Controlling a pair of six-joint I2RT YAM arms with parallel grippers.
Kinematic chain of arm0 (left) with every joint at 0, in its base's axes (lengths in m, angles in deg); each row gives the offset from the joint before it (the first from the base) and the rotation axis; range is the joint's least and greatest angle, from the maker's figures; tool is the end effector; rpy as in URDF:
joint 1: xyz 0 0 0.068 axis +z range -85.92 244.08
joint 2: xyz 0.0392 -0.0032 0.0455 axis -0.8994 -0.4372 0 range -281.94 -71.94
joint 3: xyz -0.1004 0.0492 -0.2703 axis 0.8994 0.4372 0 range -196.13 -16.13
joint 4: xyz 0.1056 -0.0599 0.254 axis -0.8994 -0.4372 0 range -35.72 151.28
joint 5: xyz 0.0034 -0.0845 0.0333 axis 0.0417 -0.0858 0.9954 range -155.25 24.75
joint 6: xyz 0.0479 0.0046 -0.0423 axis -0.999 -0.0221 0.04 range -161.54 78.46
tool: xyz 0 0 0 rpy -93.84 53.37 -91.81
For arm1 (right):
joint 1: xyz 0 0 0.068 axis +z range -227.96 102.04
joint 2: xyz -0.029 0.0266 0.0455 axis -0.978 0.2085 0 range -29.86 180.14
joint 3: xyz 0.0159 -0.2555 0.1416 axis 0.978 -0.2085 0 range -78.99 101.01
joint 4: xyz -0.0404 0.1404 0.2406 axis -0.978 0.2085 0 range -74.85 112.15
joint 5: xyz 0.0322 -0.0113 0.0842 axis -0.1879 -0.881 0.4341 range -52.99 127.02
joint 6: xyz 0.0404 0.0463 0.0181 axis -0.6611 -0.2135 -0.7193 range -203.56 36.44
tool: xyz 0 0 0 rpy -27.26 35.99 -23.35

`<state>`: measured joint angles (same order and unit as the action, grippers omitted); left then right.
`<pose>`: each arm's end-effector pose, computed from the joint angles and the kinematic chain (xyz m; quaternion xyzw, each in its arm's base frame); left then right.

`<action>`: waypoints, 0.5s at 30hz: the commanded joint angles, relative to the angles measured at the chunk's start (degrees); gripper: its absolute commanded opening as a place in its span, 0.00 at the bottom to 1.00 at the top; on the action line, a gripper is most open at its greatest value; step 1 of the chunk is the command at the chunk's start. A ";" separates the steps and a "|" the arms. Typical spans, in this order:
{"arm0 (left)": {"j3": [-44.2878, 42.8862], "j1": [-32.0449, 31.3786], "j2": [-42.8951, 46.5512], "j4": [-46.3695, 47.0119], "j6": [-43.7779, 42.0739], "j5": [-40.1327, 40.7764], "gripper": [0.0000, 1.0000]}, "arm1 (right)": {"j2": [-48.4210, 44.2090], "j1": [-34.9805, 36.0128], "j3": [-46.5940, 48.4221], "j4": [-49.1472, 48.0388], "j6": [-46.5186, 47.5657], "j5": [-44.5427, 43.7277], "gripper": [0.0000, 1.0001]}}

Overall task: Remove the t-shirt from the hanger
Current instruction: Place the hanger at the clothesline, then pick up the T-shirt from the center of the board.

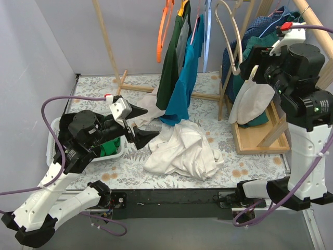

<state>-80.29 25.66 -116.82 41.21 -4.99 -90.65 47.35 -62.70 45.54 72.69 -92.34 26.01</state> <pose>0.1191 -0.1217 0.4571 0.1657 0.6920 -0.5411 0.4483 0.2091 0.0473 0.6054 0.0182 0.7661 0.0610 0.6396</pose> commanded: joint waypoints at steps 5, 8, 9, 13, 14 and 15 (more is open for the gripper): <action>10.51 -0.34 -6.17 0.99 16.60 -6.23 0.98 | -12.86 -0.06 -15.15 -5.33 1.39 3.35 0.96; 16.51 -1.83 -6.97 7.05 22.67 -5.10 0.98 | -18.92 -0.15 -21.50 -5.94 0.78 5.90 0.98; 20.00 -2.36 -7.06 10.29 24.68 -2.91 0.98 | -21.46 -0.24 -24.48 -5.42 0.60 7.30 0.98; 24.08 -4.12 -9.86 16.90 27.68 0.79 0.98 | -26.05 -0.15 -31.18 -4.01 0.34 9.50 0.98; 24.26 -5.00 -12.22 17.96 27.87 1.50 0.98 | -26.84 -0.15 -32.58 -3.93 0.16 9.95 0.98; 24.35 -5.70 -13.55 19.53 27.96 2.37 0.98 | -28.76 -0.15 -36.69 -4.01 -0.79 10.30 0.98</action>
<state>-55.92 22.08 -127.73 50.23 18.53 -92.07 22.49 -62.70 15.88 69.69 -91.66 32.79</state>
